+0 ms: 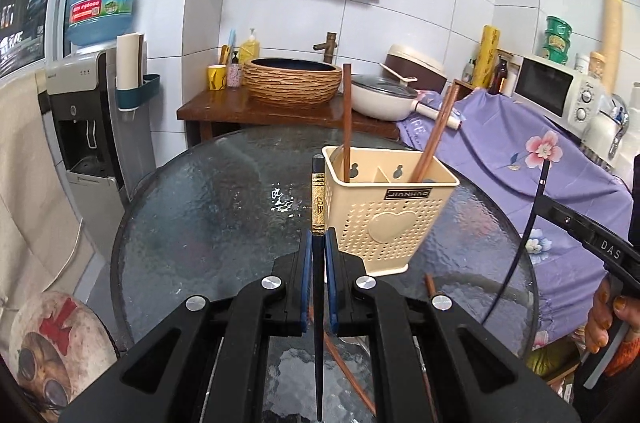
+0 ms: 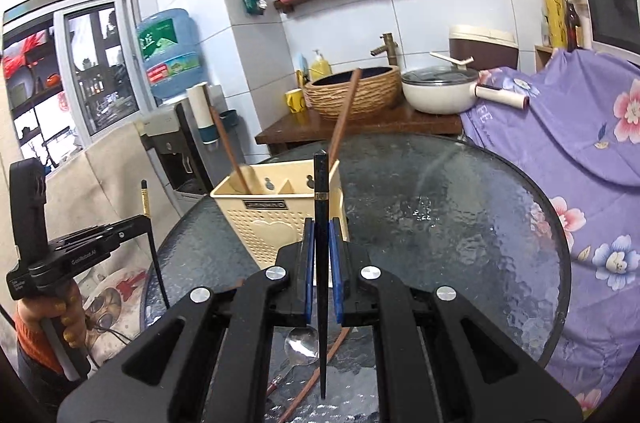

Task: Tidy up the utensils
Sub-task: 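Carry both chopsticks up over the beige holder and lower them in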

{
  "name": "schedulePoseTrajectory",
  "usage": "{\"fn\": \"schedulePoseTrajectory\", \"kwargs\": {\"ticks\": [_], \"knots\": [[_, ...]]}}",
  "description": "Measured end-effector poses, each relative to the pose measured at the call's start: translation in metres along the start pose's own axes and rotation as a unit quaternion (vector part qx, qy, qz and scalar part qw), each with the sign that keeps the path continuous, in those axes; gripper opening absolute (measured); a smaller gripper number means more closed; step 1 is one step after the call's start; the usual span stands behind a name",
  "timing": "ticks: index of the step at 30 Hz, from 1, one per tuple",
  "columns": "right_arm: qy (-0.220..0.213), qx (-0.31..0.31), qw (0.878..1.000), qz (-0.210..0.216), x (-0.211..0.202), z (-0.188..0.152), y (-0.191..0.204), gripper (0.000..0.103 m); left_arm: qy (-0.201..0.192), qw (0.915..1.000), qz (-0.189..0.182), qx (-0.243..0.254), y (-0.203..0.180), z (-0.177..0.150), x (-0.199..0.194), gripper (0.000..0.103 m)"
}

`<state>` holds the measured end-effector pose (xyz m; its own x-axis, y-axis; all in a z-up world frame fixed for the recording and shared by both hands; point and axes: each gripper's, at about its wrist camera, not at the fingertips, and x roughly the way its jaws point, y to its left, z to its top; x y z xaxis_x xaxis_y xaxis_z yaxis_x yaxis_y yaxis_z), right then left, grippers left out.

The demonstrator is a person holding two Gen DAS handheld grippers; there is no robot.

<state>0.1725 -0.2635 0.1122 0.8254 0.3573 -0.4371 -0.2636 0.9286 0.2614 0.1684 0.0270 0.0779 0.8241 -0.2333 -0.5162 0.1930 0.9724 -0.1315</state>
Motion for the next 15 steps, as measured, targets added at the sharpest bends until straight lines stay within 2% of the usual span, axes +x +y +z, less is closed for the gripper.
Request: {"fn": "schedulePoseTrajectory", "kwargs": {"ticks": [15], "knots": [[-0.006,-0.019,1.000,0.007,-0.011,0.001,0.008,0.008,-0.013,0.9999,-0.003,0.005,0.000,0.000,-0.016,0.007]]}}
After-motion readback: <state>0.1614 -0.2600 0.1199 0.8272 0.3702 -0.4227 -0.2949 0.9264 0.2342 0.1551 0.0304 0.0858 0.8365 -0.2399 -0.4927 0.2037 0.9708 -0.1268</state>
